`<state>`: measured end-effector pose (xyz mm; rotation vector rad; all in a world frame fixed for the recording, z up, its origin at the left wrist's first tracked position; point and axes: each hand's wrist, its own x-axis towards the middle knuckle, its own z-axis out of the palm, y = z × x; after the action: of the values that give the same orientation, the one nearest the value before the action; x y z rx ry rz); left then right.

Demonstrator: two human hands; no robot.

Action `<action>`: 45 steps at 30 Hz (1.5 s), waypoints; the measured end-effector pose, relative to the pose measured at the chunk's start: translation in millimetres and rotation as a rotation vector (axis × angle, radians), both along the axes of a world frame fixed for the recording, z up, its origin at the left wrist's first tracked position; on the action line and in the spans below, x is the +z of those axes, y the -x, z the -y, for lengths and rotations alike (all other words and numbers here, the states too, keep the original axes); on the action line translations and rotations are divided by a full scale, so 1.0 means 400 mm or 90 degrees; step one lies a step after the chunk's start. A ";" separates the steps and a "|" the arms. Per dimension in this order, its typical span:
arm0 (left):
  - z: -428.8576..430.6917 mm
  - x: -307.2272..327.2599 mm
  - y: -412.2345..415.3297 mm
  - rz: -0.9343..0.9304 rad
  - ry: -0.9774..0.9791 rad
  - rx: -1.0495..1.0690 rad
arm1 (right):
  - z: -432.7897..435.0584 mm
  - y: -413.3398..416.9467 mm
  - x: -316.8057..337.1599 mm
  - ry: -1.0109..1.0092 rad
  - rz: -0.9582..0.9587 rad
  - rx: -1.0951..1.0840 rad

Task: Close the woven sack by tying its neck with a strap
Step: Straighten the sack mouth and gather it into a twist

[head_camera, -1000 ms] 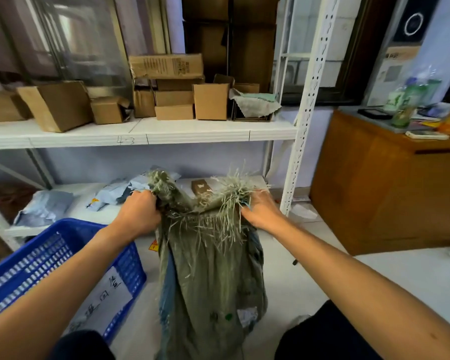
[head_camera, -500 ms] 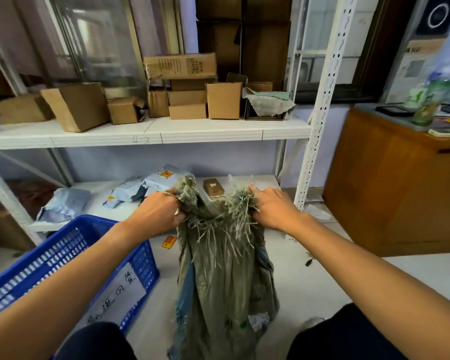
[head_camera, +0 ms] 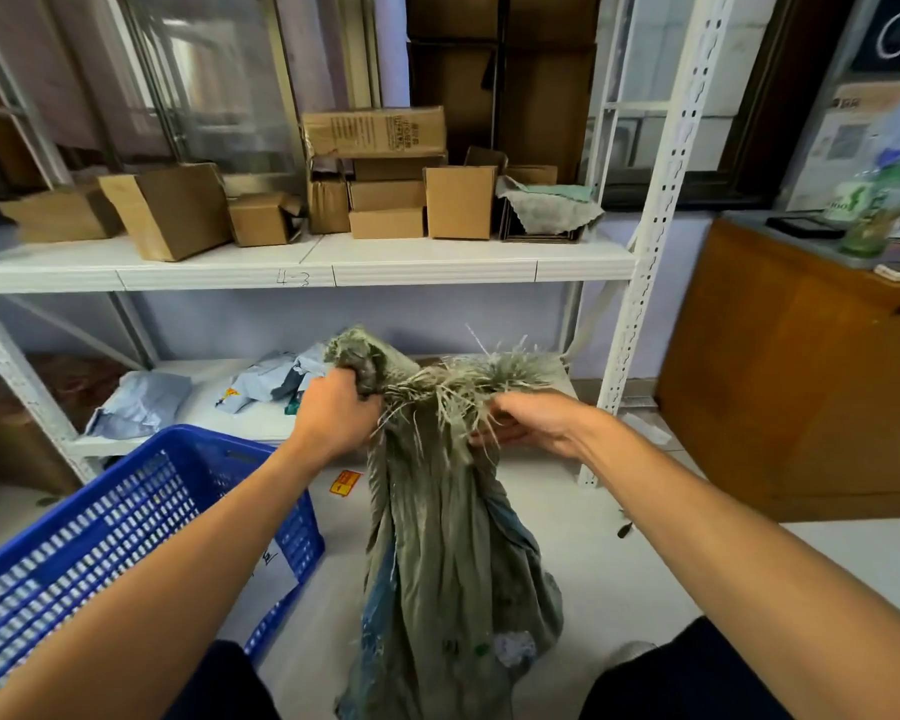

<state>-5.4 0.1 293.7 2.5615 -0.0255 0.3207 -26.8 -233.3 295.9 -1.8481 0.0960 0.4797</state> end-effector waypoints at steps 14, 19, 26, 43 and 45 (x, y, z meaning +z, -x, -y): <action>-0.018 -0.036 -0.002 -0.356 0.550 -0.185 | -0.007 -0.005 -0.050 0.611 0.444 0.046; -0.024 -0.045 -0.014 -0.188 0.063 -0.236 | -0.015 -0.014 -0.038 0.441 0.302 -0.069; 0.000 -0.040 0.011 -0.009 -0.315 -0.211 | -0.021 -0.011 -0.042 0.182 0.180 -0.133; 0.000 -0.065 0.020 -0.013 -0.135 -0.258 | -0.022 0.013 -0.050 0.559 0.398 0.108; 0.005 -0.069 0.018 0.006 -0.105 -0.228 | -0.029 0.016 -0.052 0.592 0.422 0.111</action>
<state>-12.8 -1.7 266.2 2.6506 -0.5264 0.1998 -33.2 -221.9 275.2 -2.8520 -0.3521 -0.1349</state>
